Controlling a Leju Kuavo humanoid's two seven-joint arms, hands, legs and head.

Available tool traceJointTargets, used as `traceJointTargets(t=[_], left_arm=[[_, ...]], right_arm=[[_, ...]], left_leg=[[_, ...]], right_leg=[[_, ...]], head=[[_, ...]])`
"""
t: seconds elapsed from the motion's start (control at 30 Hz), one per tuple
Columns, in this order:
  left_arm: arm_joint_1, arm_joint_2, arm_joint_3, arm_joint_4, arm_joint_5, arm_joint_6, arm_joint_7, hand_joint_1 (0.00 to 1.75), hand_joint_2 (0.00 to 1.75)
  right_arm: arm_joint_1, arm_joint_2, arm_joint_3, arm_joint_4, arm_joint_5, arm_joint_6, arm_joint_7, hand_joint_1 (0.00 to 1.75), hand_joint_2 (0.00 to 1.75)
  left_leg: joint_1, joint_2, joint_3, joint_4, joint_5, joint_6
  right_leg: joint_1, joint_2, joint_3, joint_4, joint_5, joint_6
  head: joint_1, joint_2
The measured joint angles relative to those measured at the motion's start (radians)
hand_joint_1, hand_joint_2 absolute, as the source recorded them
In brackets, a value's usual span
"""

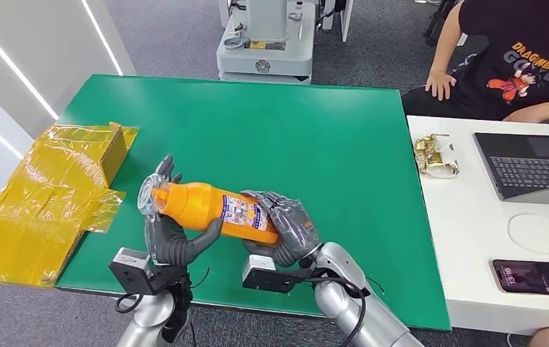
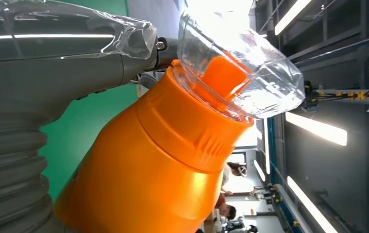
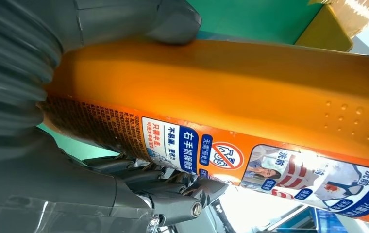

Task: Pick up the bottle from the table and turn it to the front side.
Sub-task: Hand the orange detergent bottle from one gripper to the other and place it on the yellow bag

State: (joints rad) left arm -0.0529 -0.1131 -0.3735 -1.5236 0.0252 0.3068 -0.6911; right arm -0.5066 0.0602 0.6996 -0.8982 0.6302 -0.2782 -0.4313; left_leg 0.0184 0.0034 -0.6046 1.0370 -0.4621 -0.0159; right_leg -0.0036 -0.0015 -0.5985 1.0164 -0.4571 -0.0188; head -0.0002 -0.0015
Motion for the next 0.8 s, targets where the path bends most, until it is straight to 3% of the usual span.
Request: traceJointTargets(t=[0.27, 0.3, 0.43, 0.5, 0.8], left_arm=[[0.001, 0.008, 0.0, 0.011, 0.012, 0.01, -0.009, 0.0, 1.75], [0.003, 0.009, 0.0, 0.011, 0.013, 0.011, -0.009, 0.07, 1.75], [0.006, 0.013, -0.001, 0.012, 0.018, 0.009, -0.009, 1.67, 1.75], [0.011, 0.014, -0.003, 0.012, 0.028, -0.002, -0.01, 1.75, 1.75], [0.015, 0.018, -0.006, 0.013, 0.062, -0.056, -0.006, 1.75, 1.75]], right_arm=[[-0.005, 0.004, 0.009, 0.021, 0.006, 0.02, -0.001, 1.75, 1.75], [-0.005, 0.005, 0.01, 0.023, 0.007, 0.02, -0.001, 1.75, 1.75], [-0.007, 0.008, 0.016, 0.035, 0.011, 0.016, -0.005, 1.75, 1.75], [-0.01, 0.012, 0.021, 0.044, 0.012, 0.007, -0.011, 1.75, 1.75], [-0.016, 0.025, 0.025, 0.071, 0.028, -0.018, -0.019, 1.75, 1.75]], left_leg=[[0.0, 0.0, 0.0, 0.0, 0.0, 0.0], [0.0, 0.0, 0.0, 0.0, 0.0, 0.0], [0.0, 0.0, 0.0, 0.0, 0.0, 0.0], [0.0, 0.0, 0.0, 0.0, 0.0, 0.0], [0.0, 0.0, 0.0, 0.0, 0.0, 0.0]], right_leg=[[0.0, 0.0, 0.0, 0.0, 0.0, 0.0], [0.0, 0.0, 0.0, 0.0, 0.0, 0.0], [0.0, 0.0, 0.0, 0.0, 0.0, 0.0], [0.0, 0.0, 0.0, 0.0, 0.0, 0.0], [0.0, 0.0, 0.0, 0.0, 0.0, 0.0]], head=[[0.0, 0.0], [0.0, 0.0], [0.0, 0.0], [0.0, 0.0], [0.0, 0.0]])
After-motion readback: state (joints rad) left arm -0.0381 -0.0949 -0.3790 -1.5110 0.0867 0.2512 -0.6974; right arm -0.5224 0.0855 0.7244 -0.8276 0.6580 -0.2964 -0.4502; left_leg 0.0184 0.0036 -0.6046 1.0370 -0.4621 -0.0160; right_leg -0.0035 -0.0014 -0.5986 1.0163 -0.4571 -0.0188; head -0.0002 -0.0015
